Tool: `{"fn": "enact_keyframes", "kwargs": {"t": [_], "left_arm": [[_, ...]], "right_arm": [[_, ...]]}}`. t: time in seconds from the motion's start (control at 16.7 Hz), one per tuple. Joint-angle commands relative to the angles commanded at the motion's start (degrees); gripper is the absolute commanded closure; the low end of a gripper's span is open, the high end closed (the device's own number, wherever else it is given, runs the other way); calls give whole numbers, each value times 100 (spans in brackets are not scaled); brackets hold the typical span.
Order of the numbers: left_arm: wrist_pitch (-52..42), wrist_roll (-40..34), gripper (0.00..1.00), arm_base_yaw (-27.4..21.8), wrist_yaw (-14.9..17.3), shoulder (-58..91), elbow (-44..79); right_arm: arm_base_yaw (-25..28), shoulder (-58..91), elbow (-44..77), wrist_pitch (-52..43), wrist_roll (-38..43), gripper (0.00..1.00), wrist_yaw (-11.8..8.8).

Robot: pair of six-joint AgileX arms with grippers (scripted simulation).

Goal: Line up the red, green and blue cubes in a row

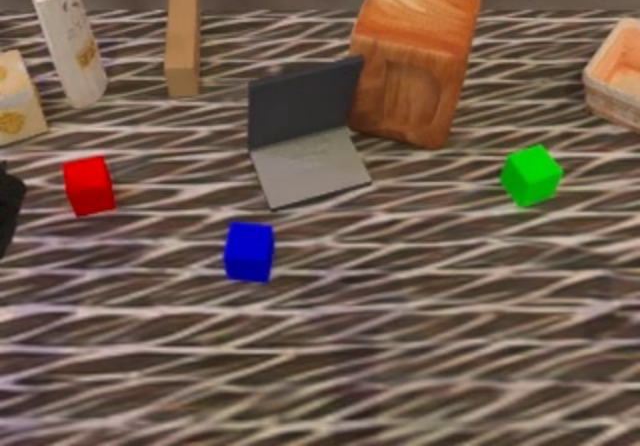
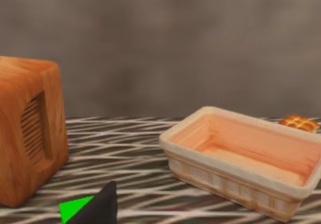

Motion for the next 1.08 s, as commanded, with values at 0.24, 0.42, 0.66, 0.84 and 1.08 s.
{"fn": "enact_keyframes", "kwargs": {"t": [0.24, 0.42, 0.66, 0.84, 1.08], "left_arm": [[-1252, 1255, 0, -69, 14, 2299, 1905], [-2178, 2184, 0, -114, 21, 4008, 3327], [-3277, 3285, 0, -162, 25, 6039, 5037], [-3911, 3919, 0, -186, 28, 7231, 6051], [-4408, 4418, 0, -203, 31, 8185, 6876]], "right_arm": [[0, 0, 0, 0, 0, 0, 0], [0, 0, 0, 0, 0, 0, 0], [0, 0, 0, 0, 0, 0, 0], [0, 0, 0, 0, 0, 0, 0], [0, 0, 0, 0, 0, 0, 0]]}}
